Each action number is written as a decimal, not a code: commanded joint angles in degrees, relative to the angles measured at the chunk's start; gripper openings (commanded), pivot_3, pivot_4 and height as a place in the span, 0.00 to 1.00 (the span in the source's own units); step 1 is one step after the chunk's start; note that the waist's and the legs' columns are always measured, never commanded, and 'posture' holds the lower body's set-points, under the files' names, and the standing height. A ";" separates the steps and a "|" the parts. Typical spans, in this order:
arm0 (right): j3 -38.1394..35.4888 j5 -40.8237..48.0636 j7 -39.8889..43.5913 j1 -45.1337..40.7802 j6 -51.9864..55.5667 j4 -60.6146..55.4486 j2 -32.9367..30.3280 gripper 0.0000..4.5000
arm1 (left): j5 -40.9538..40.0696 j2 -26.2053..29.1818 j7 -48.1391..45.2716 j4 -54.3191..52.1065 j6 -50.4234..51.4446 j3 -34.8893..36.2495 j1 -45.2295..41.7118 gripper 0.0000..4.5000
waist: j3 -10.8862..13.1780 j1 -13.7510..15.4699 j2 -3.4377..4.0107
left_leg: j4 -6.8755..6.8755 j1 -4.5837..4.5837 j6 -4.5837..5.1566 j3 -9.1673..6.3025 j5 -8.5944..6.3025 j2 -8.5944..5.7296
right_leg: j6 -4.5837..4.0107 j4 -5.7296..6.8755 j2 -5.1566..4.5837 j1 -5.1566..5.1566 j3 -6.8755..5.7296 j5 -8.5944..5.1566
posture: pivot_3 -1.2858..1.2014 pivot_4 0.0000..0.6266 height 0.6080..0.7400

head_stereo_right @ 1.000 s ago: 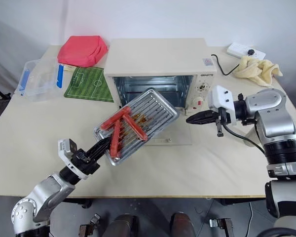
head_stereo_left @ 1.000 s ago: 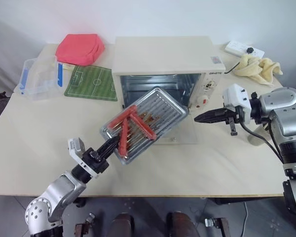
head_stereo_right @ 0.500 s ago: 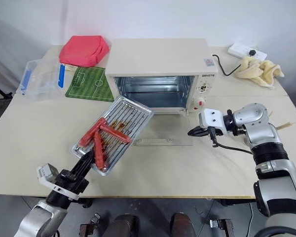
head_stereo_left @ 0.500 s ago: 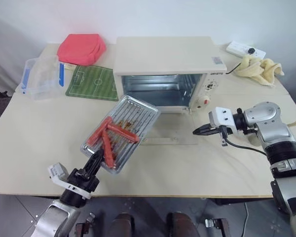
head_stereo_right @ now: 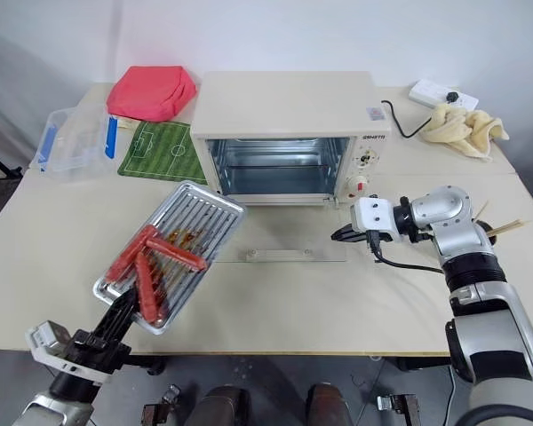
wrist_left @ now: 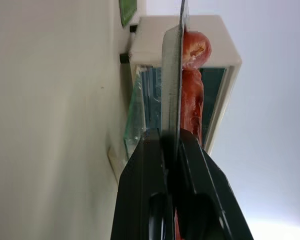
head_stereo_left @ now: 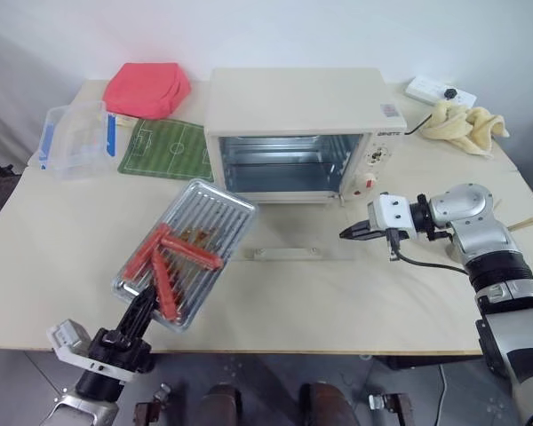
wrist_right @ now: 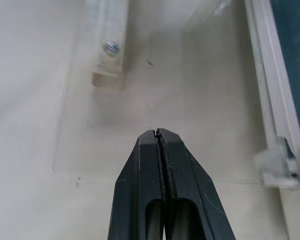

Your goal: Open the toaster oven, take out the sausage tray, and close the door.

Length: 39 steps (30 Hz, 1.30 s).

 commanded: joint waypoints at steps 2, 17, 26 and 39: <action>-0.79 -2.11 -0.14 -1.80 -0.76 5.62 -2.85 0.01 | -1.64 1.17 -4.69 1.56 2.15 4.99 0.74 0.00 | 0.00 0.11 0.00 | 0.01 -0.03 0.02 -0.01 -0.01 -0.02 | -0.01 -0.04 -0.02 0.00 -0.01 0.00 | 0.52 0.24 1.00; 1.64 -5.72 2.13 0.58 -1.90 6.16 -1.50 0.01 | -1.64 0.54 -6.77 6.53 6.04 13.63 -0.05 0.00 | 0.08 -0.14 0.07 | -0.05 -0.13 0.06 0.18 -0.06 0.04 | 0.00 -0.08 -0.02 -0.18 0.04 0.01 | 0.52 0.24 1.00; -1.82 3.85 8.50 3.13 6.58 -2.37 1.04 0.01 | -1.64 0.08 -6.29 8.77 6.88 18.25 -1.82 0.00 | 0.08 -0.27 0.07 | -0.06 -0.12 0.04 0.18 -0.08 0.09 | 0.00 -0.07 -0.01 -0.19 0.03 0.02 | 0.52 0.24 1.00; -4.20 13.84 6.49 1.37 20.52 -12.48 2.55 0.01 | -1.64 6.16 -9.25 16.80 16.70 23.18 -1.00 0.00 | 0.15 -0.06 0.10 | -0.07 -0.17 0.05 -0.25 -0.13 0.08 | 0.00 -0.04 -0.07 -0.31 0.08 0.02 | 0.52 0.24 1.00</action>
